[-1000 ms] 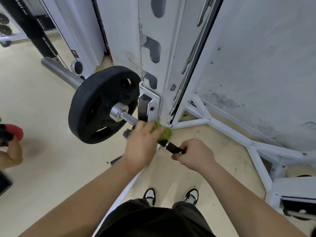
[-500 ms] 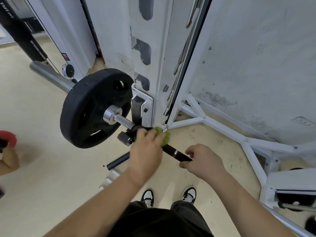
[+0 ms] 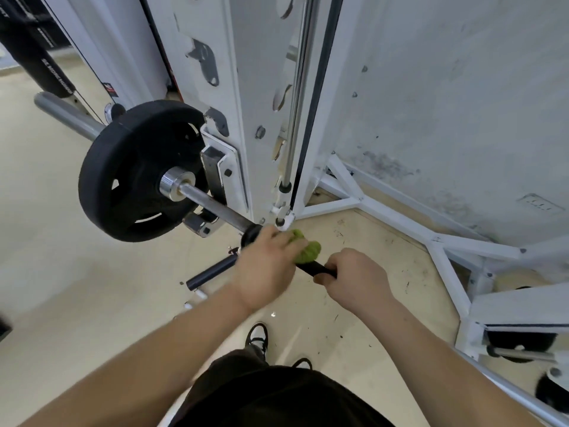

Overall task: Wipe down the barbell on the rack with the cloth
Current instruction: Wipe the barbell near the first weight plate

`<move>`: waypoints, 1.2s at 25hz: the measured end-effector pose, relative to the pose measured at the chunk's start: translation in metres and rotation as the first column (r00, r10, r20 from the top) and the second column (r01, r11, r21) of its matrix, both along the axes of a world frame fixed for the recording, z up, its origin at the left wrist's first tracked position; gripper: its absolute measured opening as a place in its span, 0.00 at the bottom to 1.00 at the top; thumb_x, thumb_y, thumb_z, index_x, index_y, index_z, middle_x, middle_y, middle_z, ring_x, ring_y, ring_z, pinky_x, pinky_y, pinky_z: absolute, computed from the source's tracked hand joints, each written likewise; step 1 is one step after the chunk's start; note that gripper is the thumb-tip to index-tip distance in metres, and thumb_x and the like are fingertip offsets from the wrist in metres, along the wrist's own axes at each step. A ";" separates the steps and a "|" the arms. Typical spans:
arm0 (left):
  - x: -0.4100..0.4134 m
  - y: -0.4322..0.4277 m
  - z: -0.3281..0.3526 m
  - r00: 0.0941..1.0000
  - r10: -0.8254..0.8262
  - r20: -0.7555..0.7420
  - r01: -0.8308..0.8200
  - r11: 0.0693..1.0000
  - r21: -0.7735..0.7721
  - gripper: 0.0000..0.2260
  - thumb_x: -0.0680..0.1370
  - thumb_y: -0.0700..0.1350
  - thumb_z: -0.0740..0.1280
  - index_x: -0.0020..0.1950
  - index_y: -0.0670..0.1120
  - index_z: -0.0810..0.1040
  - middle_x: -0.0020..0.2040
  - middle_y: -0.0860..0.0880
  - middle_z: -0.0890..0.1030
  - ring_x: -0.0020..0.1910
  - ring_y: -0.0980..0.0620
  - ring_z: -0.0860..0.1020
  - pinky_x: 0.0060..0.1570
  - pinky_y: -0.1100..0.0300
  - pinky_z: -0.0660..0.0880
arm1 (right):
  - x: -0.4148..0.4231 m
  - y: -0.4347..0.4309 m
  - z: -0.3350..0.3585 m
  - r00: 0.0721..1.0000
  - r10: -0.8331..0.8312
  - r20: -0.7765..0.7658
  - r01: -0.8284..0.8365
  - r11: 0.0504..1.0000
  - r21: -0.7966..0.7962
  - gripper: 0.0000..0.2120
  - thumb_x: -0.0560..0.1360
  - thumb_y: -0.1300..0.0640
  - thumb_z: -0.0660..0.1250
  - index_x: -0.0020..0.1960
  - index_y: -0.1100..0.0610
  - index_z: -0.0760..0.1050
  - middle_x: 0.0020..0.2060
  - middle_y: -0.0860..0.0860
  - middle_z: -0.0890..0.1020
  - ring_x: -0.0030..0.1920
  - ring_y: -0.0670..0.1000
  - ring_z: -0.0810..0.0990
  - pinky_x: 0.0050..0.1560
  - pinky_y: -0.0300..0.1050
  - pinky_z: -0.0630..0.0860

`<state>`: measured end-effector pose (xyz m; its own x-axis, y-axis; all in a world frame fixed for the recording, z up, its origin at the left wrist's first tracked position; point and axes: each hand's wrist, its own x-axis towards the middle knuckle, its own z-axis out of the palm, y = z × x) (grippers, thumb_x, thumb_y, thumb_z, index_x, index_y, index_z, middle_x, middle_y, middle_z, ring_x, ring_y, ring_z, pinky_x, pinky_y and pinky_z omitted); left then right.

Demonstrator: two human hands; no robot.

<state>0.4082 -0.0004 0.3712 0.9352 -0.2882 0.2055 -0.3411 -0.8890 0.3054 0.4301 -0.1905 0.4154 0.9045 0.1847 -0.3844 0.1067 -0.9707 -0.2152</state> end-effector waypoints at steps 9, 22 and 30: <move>-0.029 -0.045 -0.003 0.995 0.100 -0.013 -0.100 0.995 -0.001 0.24 0.73 0.39 0.63 0.68 0.53 0.77 0.59 0.51 0.81 0.52 0.41 0.71 0.46 0.47 0.79 | -0.004 -0.007 -0.011 0.996 0.030 0.087 -0.040 0.992 0.116 0.09 0.75 0.45 0.68 0.46 0.49 0.81 0.41 0.48 0.79 0.44 0.54 0.79 0.34 0.44 0.70; -0.104 -0.058 -0.025 0.826 0.396 -0.401 -0.562 0.525 -0.639 0.15 0.78 0.40 0.66 0.60 0.58 0.77 0.51 0.52 0.82 0.49 0.53 0.80 0.48 0.63 0.77 | 0.001 0.001 -0.001 0.997 0.065 0.042 -0.067 0.997 0.049 0.10 0.72 0.47 0.69 0.41 0.53 0.78 0.35 0.49 0.81 0.39 0.54 0.81 0.33 0.41 0.72; -0.034 0.018 -0.006 0.515 0.313 -0.798 -0.648 -0.467 -0.601 0.03 0.81 0.41 0.64 0.48 0.46 0.76 0.40 0.45 0.80 0.35 0.43 0.79 0.32 0.53 0.78 | 0.021 0.048 -0.001 0.984 0.167 0.059 -0.170 0.985 0.040 0.06 0.74 0.50 0.71 0.45 0.52 0.80 0.34 0.50 0.80 0.36 0.54 0.80 0.38 0.47 0.78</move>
